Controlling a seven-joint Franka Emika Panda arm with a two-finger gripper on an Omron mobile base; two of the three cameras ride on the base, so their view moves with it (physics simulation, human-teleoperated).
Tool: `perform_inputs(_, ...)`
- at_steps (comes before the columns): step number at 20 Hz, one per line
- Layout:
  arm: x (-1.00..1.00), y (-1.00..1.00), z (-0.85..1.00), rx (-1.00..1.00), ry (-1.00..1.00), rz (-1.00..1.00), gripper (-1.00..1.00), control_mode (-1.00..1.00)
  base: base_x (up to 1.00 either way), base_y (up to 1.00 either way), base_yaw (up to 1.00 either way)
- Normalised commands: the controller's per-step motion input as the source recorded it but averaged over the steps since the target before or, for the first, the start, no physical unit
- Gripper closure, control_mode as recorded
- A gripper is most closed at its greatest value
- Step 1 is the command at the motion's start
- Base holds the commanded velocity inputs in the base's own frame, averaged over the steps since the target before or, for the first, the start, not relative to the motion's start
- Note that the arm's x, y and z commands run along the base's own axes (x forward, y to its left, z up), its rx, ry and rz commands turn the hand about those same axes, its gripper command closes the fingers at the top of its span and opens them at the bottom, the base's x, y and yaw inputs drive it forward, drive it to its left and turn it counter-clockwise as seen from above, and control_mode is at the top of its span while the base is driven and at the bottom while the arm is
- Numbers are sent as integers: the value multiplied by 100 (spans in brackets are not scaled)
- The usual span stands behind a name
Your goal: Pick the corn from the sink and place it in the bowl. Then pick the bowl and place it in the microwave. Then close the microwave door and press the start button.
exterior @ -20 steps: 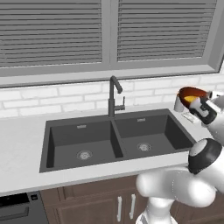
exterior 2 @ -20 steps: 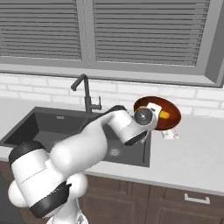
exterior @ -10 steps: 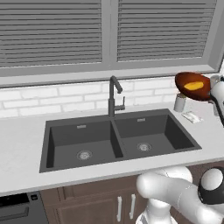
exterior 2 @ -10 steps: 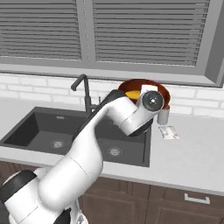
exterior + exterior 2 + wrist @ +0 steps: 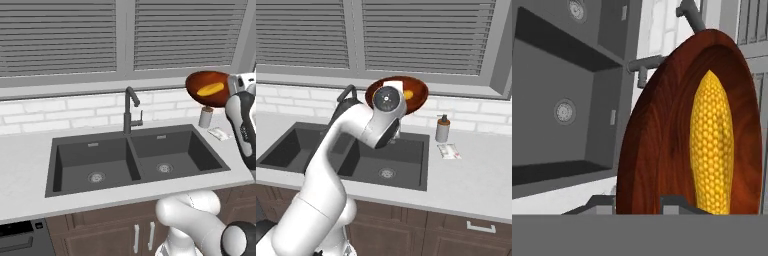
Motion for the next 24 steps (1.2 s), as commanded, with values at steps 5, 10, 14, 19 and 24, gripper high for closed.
perform_inputs(5, -7, 62, 45, 1, 15, 0, 100, -100, 0, 0, 0)
perform_inputs(10, -29, 44, 43, 5, 4, -1, 100, -100, 0, 0, 0)
perform_inputs(14, -38, 31, 22, 1, -1, -5, 100, -100, 0, 0, 0)
perform_inputs(19, -28, 26, 14, 0, -3, -8, 100, -100, 0, 0, 0)
perform_inputs(24, -39, 27, 14, 0, -8, -3, 100, -100, 0, 0, 0)
